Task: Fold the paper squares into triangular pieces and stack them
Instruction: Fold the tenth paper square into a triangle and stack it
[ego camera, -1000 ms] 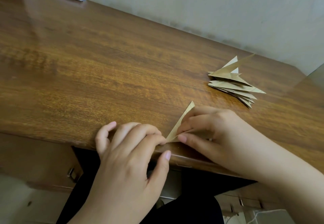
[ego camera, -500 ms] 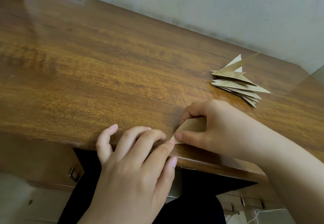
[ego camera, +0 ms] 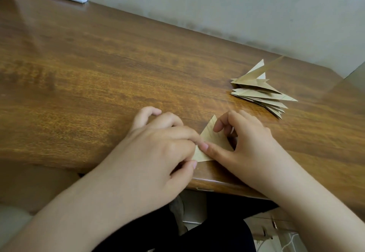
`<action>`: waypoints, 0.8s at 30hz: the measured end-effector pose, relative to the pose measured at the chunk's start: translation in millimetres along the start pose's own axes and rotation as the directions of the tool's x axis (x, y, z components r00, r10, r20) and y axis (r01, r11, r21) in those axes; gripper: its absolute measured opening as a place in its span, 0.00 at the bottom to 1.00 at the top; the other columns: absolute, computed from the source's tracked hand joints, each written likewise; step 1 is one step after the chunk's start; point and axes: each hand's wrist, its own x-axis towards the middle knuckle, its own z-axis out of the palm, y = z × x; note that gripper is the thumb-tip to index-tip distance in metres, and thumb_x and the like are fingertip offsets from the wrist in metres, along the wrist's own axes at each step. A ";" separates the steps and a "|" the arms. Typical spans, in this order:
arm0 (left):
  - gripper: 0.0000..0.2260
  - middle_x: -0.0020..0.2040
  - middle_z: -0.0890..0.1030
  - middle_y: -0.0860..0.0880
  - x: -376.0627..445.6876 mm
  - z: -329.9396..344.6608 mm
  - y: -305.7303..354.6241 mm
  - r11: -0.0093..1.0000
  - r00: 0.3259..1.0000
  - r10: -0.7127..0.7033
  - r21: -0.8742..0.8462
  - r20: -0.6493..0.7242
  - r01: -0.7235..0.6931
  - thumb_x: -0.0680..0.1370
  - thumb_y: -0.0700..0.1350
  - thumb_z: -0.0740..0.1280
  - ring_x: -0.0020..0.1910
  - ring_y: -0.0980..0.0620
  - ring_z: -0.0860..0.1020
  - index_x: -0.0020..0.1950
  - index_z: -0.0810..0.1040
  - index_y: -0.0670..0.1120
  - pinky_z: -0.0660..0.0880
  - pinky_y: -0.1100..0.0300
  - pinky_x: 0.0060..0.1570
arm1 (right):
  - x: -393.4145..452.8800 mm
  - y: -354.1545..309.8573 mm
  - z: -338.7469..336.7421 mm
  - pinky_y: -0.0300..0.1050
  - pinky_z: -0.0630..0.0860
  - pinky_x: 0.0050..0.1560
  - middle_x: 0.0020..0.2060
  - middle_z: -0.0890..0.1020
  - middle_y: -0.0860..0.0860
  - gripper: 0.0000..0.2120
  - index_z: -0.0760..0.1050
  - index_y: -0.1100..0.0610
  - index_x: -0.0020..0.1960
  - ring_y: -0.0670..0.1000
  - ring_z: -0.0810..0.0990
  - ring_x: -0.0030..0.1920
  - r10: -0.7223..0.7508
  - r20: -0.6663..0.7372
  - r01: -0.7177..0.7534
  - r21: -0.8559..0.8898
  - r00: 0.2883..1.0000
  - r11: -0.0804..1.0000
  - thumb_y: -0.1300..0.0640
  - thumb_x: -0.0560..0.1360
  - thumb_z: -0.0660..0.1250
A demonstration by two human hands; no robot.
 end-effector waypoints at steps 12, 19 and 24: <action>0.13 0.51 0.76 0.67 12.1 -6.8 -22.9 0.984 0.974 -0.133 -0.091 0.183 0.152 0.68 0.65 0.50 0.62 0.69 0.60 0.44 0.69 0.66 0.31 0.53 0.70 | -2.8 4.2 5.1 0.46 0.62 0.52 0.42 0.69 0.39 0.20 0.67 0.44 0.45 0.46 0.67 0.51 0.026 -0.051 -0.027 -0.019 0.998 0.999 0.31 0.63 0.59; 0.09 0.54 0.66 0.69 14.9 -3.3 -16.1 0.963 0.957 -0.226 -0.108 0.181 0.248 0.70 0.56 0.67 0.59 0.78 0.52 0.47 0.70 0.62 0.22 0.68 0.58 | -16.1 -8.1 20.0 0.46 0.61 0.46 0.37 0.72 0.41 0.05 0.76 0.46 0.37 0.46 0.69 0.44 -0.165 -0.180 0.183 0.089 0.970 0.979 0.46 0.67 0.66; 0.08 0.55 0.65 0.76 11.2 -4.7 -18.5 0.959 0.948 -0.217 -0.132 0.232 0.252 0.71 0.57 0.67 0.57 0.84 0.48 0.47 0.70 0.63 0.22 0.63 0.62 | -19.6 -8.5 18.4 0.50 0.71 0.51 0.34 0.76 0.42 0.05 0.74 0.45 0.34 0.44 0.75 0.41 -0.124 -0.132 0.148 0.188 0.983 0.971 0.46 0.68 0.67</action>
